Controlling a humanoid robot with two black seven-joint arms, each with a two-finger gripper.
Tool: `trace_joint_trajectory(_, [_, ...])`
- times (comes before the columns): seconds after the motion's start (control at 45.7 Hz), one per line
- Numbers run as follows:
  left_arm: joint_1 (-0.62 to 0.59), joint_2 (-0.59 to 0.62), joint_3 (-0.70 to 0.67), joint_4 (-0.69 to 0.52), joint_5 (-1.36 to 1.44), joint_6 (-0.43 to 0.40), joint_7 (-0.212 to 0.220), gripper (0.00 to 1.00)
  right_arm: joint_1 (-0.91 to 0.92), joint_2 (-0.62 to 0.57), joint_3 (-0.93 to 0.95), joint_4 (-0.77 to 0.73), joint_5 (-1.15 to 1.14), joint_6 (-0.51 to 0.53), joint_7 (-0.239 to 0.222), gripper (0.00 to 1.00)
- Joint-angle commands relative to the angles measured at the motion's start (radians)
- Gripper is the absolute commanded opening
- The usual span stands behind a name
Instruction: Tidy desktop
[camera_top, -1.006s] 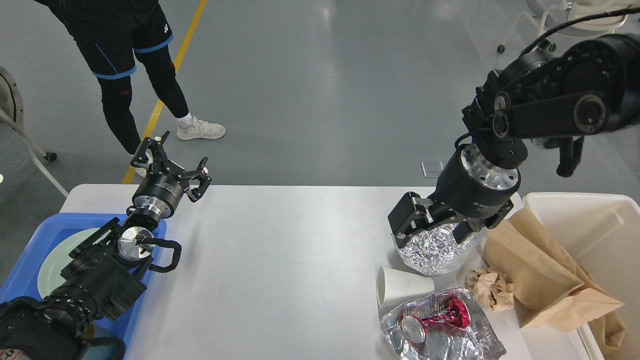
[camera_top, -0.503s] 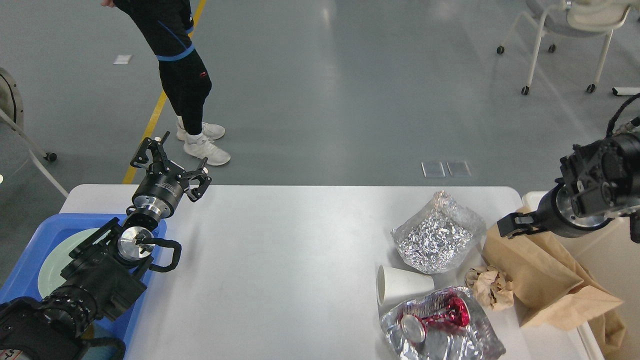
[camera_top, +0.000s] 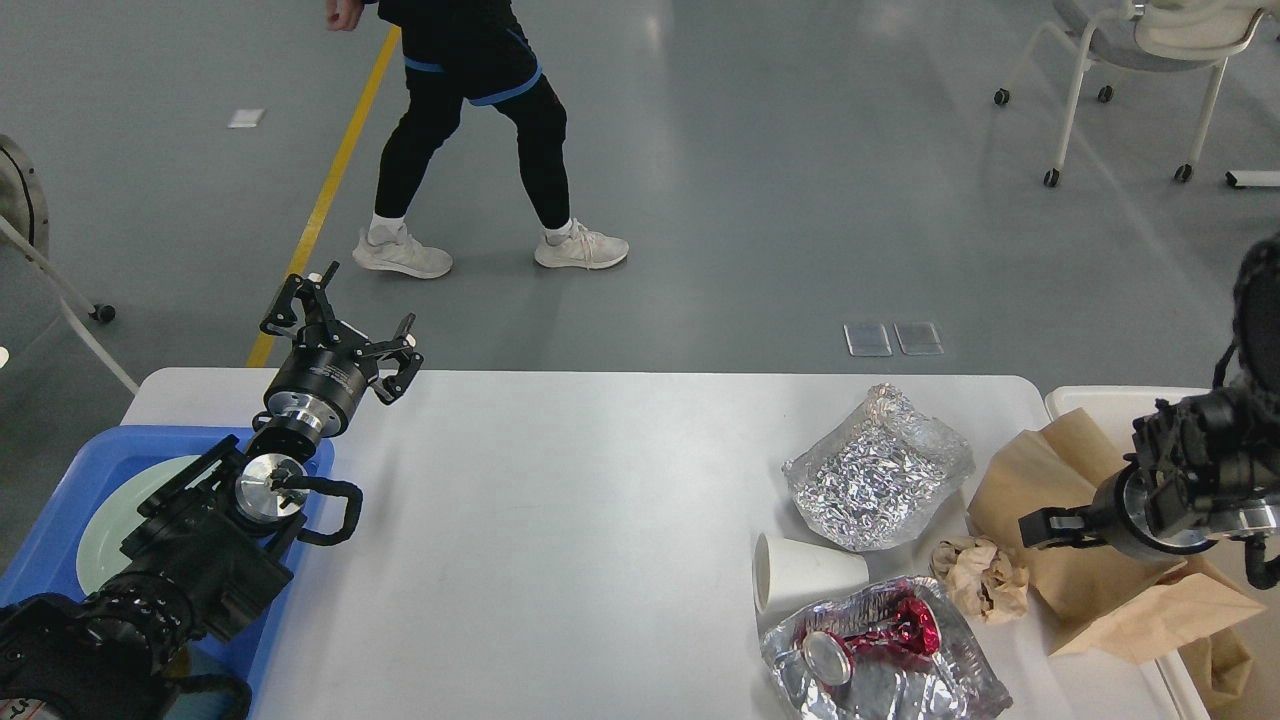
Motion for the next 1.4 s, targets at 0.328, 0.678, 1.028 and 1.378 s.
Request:
trace_joint_trajectory(0.328, [0.0, 0.0, 0.001, 0.0, 0.0, -0.001, 0.001, 0.98, -0.207, 0.011, 0.007, -0.099, 0.098, -0.137, 0.0, 0.18])
trace_joint_trajectory(0.678, [0.0, 0.0, 0.001, 0.0, 0.0, 0.001, 0.0, 0.98, -0.236, 0.014, 0.001, -0.096, 0.124, -0.19, -0.017, 0.0])
trace_joint_trajectory(1.028, [0.0, 0.0, 0.001, 0.0, 0.0, 0.001, 0.0, 0.98, 0.176, -0.124, -0.089, 0.131, -0.052, -0.036, 0.003, 0.0])
trace_joint_trajectory(1.378, [0.0, 0.0, -0.001, 0.0, 0.0, 0.001, 0.0, 0.98, 0.953, -0.112, -0.043, 0.287, -0.129, 0.524, 0.124, 0.0])
